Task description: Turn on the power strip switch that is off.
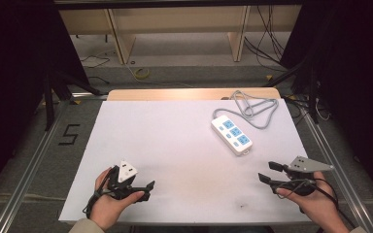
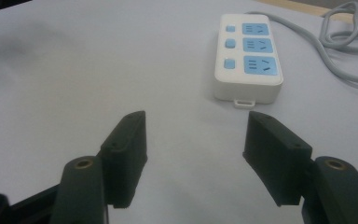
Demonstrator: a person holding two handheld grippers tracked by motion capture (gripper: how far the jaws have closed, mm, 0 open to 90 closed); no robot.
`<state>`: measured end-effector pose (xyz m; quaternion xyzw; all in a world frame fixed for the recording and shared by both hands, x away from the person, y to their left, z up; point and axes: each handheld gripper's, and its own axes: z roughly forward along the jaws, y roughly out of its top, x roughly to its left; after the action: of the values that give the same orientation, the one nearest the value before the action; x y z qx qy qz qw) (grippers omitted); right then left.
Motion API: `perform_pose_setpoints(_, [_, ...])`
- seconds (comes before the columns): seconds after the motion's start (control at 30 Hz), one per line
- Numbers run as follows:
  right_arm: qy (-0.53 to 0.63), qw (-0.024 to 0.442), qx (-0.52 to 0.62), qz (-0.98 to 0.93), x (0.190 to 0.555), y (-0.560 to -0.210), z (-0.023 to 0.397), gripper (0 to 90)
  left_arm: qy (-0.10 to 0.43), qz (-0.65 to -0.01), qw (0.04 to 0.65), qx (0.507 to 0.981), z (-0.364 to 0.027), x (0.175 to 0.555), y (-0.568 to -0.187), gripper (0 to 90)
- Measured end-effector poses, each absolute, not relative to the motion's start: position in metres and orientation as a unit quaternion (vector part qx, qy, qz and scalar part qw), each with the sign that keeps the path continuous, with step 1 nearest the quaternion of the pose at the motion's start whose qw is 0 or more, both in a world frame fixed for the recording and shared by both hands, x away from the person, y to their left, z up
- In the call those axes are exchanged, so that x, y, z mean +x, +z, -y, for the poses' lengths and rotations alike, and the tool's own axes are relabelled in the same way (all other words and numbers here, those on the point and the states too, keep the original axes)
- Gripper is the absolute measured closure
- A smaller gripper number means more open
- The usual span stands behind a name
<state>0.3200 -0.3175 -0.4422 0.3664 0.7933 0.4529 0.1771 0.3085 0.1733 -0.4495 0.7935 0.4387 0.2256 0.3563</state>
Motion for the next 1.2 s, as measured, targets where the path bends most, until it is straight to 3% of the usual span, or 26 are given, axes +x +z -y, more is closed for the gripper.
perform_pose_setpoints(0.13, [0.448, 0.183, 0.365, -0.795, 0.320, -0.439, 0.316, 49.6, 0.232, -0.438, 0.356, 0.793, -0.173, 0.309, -0.449, 14.1])
perform_pose_setpoints(0.3, [0.436, 0.207, 0.363, -0.797, 0.322, -0.433, 0.314, 76.5, 0.236, -0.442, 0.356, 0.789, -0.173, 0.309, -0.448, 14.7])
perform_pose_setpoints(0.47, [0.421, 0.219, 0.369, -0.799, 0.333, -0.431, 0.311, 90.0, 0.234, -0.445, 0.359, 0.786, -0.174, 0.309, -0.449, 15.0])
perform_pose_setpoints(1.2, [0.384, 0.228, 0.378, -0.811, 0.397, -0.427, 0.275, 90.0, 0.230, -0.439, 0.358, 0.791, -0.168, 0.311, -0.450, 15.3])
